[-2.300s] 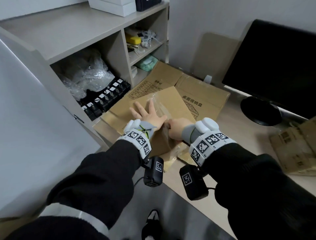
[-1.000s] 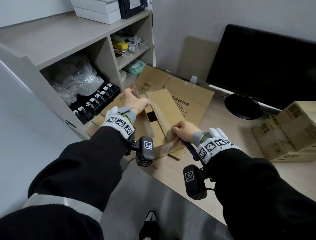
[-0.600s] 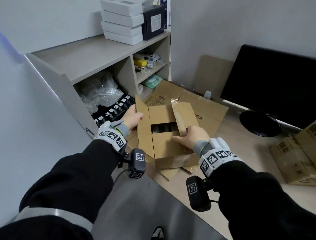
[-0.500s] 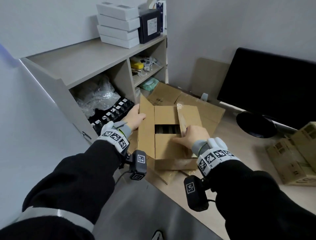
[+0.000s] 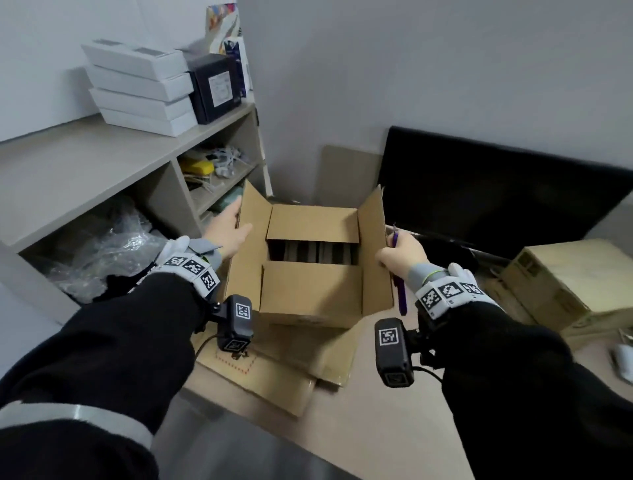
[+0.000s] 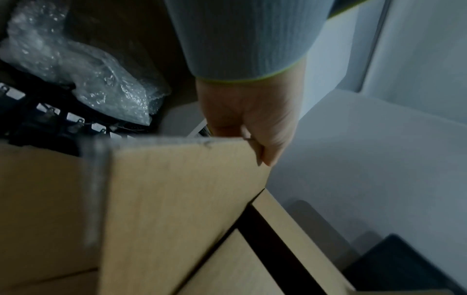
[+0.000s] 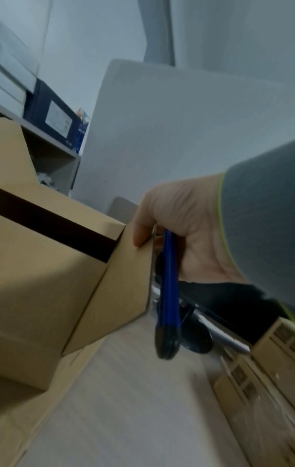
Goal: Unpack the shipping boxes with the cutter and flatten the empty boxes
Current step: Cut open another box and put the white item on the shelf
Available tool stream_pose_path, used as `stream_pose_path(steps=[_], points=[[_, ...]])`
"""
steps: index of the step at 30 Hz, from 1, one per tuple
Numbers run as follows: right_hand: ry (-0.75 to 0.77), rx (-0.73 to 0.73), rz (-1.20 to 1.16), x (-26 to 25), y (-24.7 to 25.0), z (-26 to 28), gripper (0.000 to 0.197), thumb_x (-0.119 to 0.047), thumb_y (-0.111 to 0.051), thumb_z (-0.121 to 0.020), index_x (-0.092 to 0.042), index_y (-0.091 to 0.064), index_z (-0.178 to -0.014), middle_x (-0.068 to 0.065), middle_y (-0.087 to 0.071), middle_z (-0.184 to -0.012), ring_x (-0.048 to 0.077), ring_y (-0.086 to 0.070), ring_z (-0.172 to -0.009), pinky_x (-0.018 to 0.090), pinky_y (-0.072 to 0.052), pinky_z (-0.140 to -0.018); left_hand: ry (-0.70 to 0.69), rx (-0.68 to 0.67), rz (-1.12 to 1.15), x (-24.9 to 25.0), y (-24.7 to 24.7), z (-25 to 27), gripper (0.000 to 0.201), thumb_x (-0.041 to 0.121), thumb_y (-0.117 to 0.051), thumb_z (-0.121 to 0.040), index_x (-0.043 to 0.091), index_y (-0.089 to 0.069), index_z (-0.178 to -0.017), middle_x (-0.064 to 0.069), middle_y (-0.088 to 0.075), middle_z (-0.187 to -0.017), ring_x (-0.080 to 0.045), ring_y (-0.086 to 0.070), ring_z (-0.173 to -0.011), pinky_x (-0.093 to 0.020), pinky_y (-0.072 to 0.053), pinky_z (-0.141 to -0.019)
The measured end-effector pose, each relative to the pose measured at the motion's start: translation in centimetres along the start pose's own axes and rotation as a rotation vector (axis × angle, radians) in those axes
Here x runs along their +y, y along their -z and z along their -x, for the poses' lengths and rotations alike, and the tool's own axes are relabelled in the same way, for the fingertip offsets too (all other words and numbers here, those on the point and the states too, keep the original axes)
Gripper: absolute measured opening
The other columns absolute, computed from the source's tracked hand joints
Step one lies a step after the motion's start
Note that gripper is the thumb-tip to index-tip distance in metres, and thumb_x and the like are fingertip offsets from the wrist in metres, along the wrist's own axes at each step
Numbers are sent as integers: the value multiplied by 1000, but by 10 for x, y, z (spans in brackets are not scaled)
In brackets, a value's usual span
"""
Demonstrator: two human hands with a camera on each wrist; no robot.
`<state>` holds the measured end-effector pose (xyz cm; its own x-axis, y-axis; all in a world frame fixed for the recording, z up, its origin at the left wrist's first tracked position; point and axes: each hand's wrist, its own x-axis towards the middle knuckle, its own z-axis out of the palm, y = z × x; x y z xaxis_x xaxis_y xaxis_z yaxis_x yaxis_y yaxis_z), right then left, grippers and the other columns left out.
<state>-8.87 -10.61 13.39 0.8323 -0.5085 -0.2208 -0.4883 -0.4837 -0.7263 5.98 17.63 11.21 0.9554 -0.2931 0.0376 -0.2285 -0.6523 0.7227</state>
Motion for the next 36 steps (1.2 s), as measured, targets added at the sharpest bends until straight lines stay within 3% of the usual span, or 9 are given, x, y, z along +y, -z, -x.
stream_pose_path(steps=[4,11,15,18,21,28,32,34,36], points=[[-45,53,-13,16,-1,-7,11,-9,-56,-83,-10,-49,-92,6,-55,-88,20,-53,-77,28,-44,-64,28,23,-136,-12,-5,-3,73,20,-53,-97,20,-7,-154,-14,-38,-150,-32,-41,-134,-40,-36,-107],[-29,100,495,44,-12,-10,39,-8,-52,-87,-10,-54,-126,11,-34,-142,34,-40,-126,37,-41,-92,33,233,-723,-40,-18,7,35,40,-51,-93,22,-63,-121,-8,-44,-132,-33,-33,-118,-43,-28,-98],[201,14,807,36,-37,-12,38,-18,-51,-89,-28,-59,-124,-4,-34,-145,25,-22,-136,42,-31,-105,-28,-9,-973,-11,-44,15,49,54,-35,-96,24,-68,-115,-3,-43,-138,-31,-28,-124,-41,-26,-99],[143,-149,825,25,-53,-12,34,-20,-49,-81,-24,-63,-111,-6,-44,-131,24,-28,-130,48,-29,-105,64,-144,-1014,2,-64,27,78,73,-19,-88,21,-49,-139,-13,-22,-156,-36,-11,-143,-49,-10,-115],[116,-196,790,23,-57,-13,32,-27,-40,-86,-15,-60,-108,2,-48,-123,29,-36,-118,41,-37,-100,186,-195,-926,3,-74,32,91,79,-14,-84,19,-28,-150,-13,-5,-161,-37,3,-146,-54,1,-116],[-26,-87,542,32,-61,-17,36,-47,-41,-95,-14,-52,-84,-1,-47,-67,29,-58,-85,27,-34,-59,366,-288,-283,-12,-64,7,71,68,-21,-91,24,-36,-145,-14,-14,-158,-36,-9,-144,-56,-12,-114],[-84,-45,416,37,-58,-26,53,-61,-42,-91,-12,-57,-78,4,-57,-71,30,-62,-95,27,-38,-65,467,-181,306,-38,-63,2,57,65,-30,-90,19,-65,-91,-15,-37,-148,-24,-32,-135,-45,-14,-117],[-135,-49,262,43,-51,-29,68,-71,-42,-85,-9,-65,-99,9,-65,-98,31,-60,-104,29,-42,-79,511,-171,370,-43,-66,4,64,62,-33,-93,13,-59,-124,-10,-20,-158,-23,-19,-143,-45,-7,-119],[-209,-67,64,45,-43,-36,87,-82,-37,-76,-7,-66,-109,10,-64,-112,30,-57,-108,35,-41,-93,542,-222,202,-45,-68,3,77,68,-28,-90,23,-20,-152,-7,6,-161,-30,0,-148,-50,-3,-119]])
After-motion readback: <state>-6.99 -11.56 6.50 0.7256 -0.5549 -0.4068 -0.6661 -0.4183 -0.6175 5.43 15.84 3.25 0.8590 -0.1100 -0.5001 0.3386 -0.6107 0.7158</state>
